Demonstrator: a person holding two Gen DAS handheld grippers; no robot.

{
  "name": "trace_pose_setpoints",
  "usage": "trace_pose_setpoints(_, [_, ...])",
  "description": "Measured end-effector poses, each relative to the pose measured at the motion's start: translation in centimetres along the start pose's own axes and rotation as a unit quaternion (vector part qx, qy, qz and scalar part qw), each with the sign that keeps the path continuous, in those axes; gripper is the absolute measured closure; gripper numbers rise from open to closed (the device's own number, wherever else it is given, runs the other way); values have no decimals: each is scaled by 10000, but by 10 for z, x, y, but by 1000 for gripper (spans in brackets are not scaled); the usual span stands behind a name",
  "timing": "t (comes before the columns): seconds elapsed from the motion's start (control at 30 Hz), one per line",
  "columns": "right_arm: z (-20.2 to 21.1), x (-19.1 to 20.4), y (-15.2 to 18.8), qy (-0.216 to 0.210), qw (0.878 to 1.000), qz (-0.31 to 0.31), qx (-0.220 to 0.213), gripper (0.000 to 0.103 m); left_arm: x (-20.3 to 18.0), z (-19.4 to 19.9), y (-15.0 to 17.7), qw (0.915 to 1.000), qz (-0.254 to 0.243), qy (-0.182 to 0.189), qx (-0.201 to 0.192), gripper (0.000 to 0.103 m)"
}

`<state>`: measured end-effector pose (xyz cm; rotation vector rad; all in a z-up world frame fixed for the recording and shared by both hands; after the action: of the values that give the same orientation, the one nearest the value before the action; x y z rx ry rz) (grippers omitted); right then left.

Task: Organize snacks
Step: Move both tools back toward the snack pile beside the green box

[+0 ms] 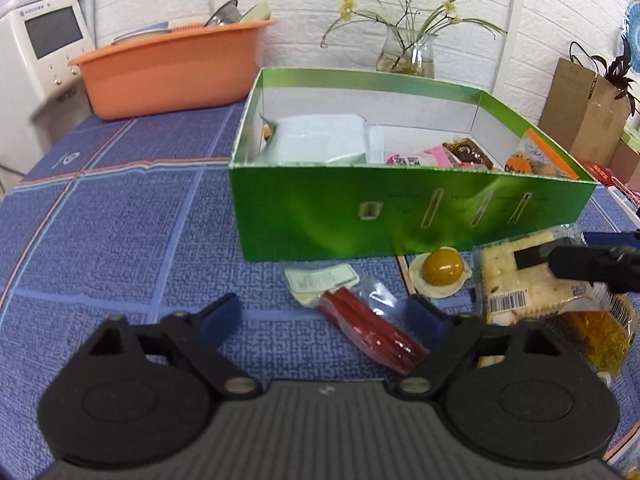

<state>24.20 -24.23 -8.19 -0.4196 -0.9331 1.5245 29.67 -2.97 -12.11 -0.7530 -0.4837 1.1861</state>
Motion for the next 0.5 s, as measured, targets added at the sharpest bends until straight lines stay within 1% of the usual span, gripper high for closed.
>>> trace_pose_setpoints(0.03, [-1, 3, 0, 75, 9998, 200, 0, 3, -1, 1, -2, 10000, -10, 43, -30, 42])
trace_pose_setpoints(0.07, [-1, 7, 1, 168, 9990, 418, -7, 8, -2, 3, -2, 9999, -9, 139, -32, 49])
trace_pose_setpoints(0.1, [-1, 11, 1, 243, 9977, 629, -37, 16, -4, 5, -3, 9997, -12, 234, -26, 61])
trace_pose_setpoints(0.13, [0, 15, 2, 317, 9961, 817, -85, 19, -6, 7, -2, 9997, -18, 235, -40, 66])
trace_pose_setpoints(0.17, [3, 18, 1, 438, 9935, 1036, -181, 34, -7, 8, -2, 9997, -32, 243, -84, 67])
trace_pose_setpoints(0.2, [5, 20, 1, 529, 9911, 1197, -248, 43, -8, 10, -2, 9996, -29, 275, -100, 67])
trace_pose_setpoints(0.23, [6, 24, 1, 509, 9900, 1293, -256, 48, -9, 11, -1, 9995, -10, 311, -113, 69])
trace_pose_setpoints(0.27, [8, 27, 2, 396, 9900, 1334, -250, 54, -9, 15, 0, 9993, 28, 350, -157, 71])
trace_pose_setpoints(0.3, [9, 31, 2, 223, 9909, 1307, -220, 56, -9, 18, -1, 9990, 46, 405, -186, 77])
trace_pose_setpoints(0.33, [9, 34, 3, 85, 9920, 1251, -153, 56, -9, 19, -2, 9988, 65, 447, -202, 85])
trace_pose_setpoints(0.43, [-3, 38, 8, 25, 9930, 1176, 105, 53, -7, 22, -1, 9984, 132, 518, -207, 88])
trace_pose_setpoints(0.5, [-9, 36, 11, 30, 9938, 1097, 177, 54, -5, 24, 1, 9981, 149, 558, -204, 88])
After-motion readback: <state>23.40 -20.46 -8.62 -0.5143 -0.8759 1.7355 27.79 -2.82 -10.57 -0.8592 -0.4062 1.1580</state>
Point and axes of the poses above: each gripper's, at about its wrist camera, not at the fingertips, and z roughly against the way its jaws point, x to its left, y to its underside, the point moved 9 cm from there along -z, roughly the way its jaws point, and after that the axes turned 1 degree about -z, right-handed, at the moved point
